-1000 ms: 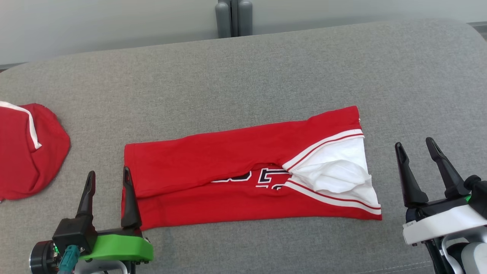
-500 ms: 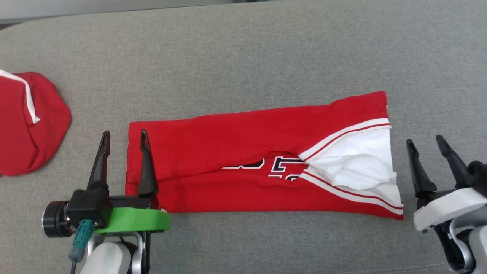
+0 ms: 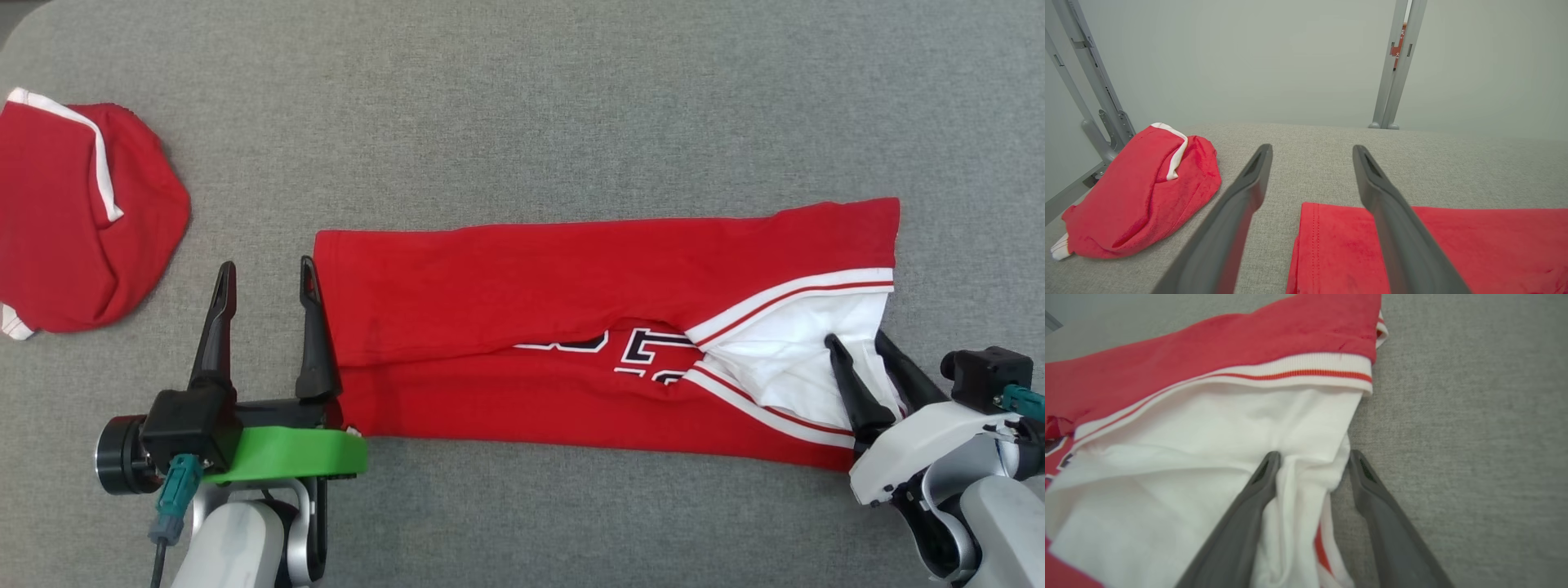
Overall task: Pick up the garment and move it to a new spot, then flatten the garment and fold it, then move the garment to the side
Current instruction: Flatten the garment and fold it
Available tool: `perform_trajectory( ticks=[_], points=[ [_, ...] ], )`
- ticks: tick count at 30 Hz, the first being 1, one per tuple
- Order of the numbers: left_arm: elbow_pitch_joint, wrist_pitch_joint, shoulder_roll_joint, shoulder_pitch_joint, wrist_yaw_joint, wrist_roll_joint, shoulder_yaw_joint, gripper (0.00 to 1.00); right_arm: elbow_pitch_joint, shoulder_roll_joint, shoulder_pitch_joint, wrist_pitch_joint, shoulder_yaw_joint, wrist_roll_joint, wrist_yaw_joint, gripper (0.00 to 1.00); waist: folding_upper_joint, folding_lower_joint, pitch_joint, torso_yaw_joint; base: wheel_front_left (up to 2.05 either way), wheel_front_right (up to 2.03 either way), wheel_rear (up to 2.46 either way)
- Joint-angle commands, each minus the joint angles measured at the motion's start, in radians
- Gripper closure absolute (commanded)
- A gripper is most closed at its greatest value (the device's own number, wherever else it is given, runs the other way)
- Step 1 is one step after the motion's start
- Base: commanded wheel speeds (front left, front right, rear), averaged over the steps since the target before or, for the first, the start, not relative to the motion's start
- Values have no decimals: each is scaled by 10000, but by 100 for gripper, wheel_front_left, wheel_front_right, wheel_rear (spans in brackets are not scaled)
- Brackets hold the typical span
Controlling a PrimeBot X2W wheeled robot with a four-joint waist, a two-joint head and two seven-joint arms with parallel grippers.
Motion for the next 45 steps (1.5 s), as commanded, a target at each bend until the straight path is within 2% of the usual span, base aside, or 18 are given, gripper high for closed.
perform_trajectory(
  ticks=[1,8,20,24,28,32,36,40,45],
  points=[
    [26,-26,-53,106,-66,89,104,0,268,158,356,502,510,188,13,100,0,1,-62,-57,0,0,0],
    [74,-26,-270,275,-318,337,418,0,-429,-404,130,-27,240,366,0,100,0,1,-319,-227,0,0,0],
    [288,-26,-517,636,-666,567,642,0,-123,-1777,946,76,-1678,537,-3,100,0,1,-1110,-487,0,0,0],
    [406,-28,-555,771,-634,596,765,0,-725,-2079,791,544,-1504,432,-1,100,0,1,-1391,-591,0,0,0],
    [441,-26,-592,915,-722,586,847,0,-2025,-2145,272,1279,-735,104,3,100,0,1,-1611,-677,0,0,0],
    [493,-28,-631,955,-779,546,906,0,-3332,-1737,-532,2179,511,-39,3,100,0,1,-1706,-662,0,0,0],
    [541,-26,-656,807,-831,627,840,0,-3856,-730,-1320,2916,1922,354,2,100,0,1,-1656,-474,0,0,0],
    [556,-26,-736,621,-916,613,773,0,-3157,627,-1834,3195,2841,744,2,100,0,1,-1484,-180,0,0,0],
    [688,-26,-845,378,-996,629,674,0,-1341,2033,-2307,2761,3577,1076,6,100,0,1,-1240,200,0,0,0]
  ],
)
